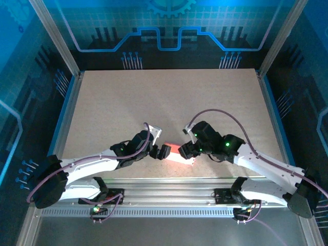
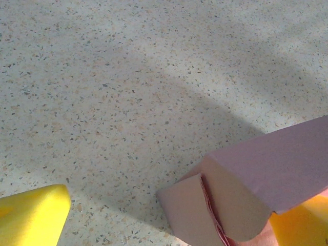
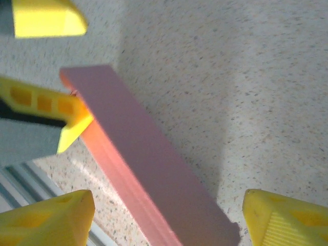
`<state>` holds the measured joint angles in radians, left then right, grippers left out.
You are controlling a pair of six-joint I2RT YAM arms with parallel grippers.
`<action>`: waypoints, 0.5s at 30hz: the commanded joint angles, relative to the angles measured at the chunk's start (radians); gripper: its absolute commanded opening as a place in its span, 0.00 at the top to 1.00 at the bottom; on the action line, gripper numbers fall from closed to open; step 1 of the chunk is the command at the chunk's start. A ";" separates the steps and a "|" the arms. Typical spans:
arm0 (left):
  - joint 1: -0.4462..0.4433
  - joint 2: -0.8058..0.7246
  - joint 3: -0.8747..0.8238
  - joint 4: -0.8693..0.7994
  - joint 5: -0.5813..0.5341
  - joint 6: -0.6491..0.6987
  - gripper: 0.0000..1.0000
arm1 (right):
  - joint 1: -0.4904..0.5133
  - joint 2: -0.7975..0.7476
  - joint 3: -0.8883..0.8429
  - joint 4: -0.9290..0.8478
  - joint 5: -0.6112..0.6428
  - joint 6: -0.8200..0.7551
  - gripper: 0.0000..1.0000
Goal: Fold the paper box
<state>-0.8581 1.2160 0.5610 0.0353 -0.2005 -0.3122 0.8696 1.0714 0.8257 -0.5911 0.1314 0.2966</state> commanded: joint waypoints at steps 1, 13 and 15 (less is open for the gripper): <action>0.007 0.039 -0.021 -0.084 0.008 0.025 0.01 | 0.075 0.031 0.029 -0.050 0.022 -0.133 0.28; 0.007 0.027 -0.010 -0.117 0.016 0.015 0.01 | 0.095 0.189 0.047 -0.055 0.013 -0.135 0.50; 0.006 0.010 -0.006 -0.132 0.027 0.018 0.01 | 0.095 0.208 0.048 -0.061 0.025 -0.119 0.53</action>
<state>-0.8528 1.2224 0.5613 0.0456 -0.2001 -0.3149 0.9504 1.2316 0.8780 -0.6247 0.1997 0.1635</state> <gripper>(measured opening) 0.990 0.489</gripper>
